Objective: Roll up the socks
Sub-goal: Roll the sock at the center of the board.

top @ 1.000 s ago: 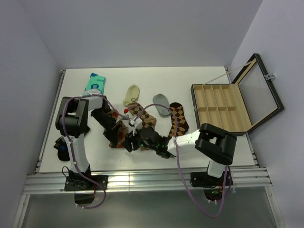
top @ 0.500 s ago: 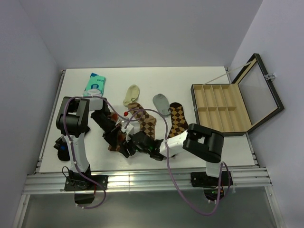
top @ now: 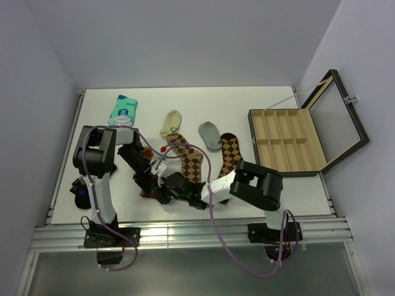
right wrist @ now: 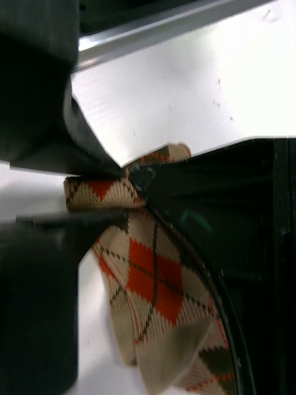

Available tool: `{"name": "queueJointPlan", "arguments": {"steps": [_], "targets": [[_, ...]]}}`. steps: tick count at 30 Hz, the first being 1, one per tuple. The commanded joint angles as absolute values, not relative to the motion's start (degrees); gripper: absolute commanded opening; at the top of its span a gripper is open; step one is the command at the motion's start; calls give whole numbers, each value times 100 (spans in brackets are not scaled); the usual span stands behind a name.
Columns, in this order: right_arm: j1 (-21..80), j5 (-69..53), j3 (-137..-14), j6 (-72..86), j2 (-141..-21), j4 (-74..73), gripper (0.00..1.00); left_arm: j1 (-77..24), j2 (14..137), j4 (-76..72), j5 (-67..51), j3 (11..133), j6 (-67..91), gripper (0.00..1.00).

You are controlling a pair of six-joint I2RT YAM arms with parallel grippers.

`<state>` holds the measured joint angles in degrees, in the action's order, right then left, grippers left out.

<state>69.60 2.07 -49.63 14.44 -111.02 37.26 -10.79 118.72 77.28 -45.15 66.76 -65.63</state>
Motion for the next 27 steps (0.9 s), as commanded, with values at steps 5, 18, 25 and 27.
{"name": "queueJointPlan", "arguments": {"steps": [5, 18, 25, 27], "targets": [[6952, 597, -5150, 1766, -11276, 3560, 11, -1081, 11191, 7560, -4692, 6706, -6584, 22], [6356, -579, -4816, 2900, -11224, 3419, 2, -651, 9249, 5864, -4799, 6214, -5388, 43], [5688, -1826, -5684, 3594, -11311, 1804, 2, -325, 7771, 4283, -4255, 5424, -4904, 46], [5520, -2334, -5914, 3787, -11390, 1217, 4, -334, 7305, 4036, -4131, 5109, -4992, 48]]}}
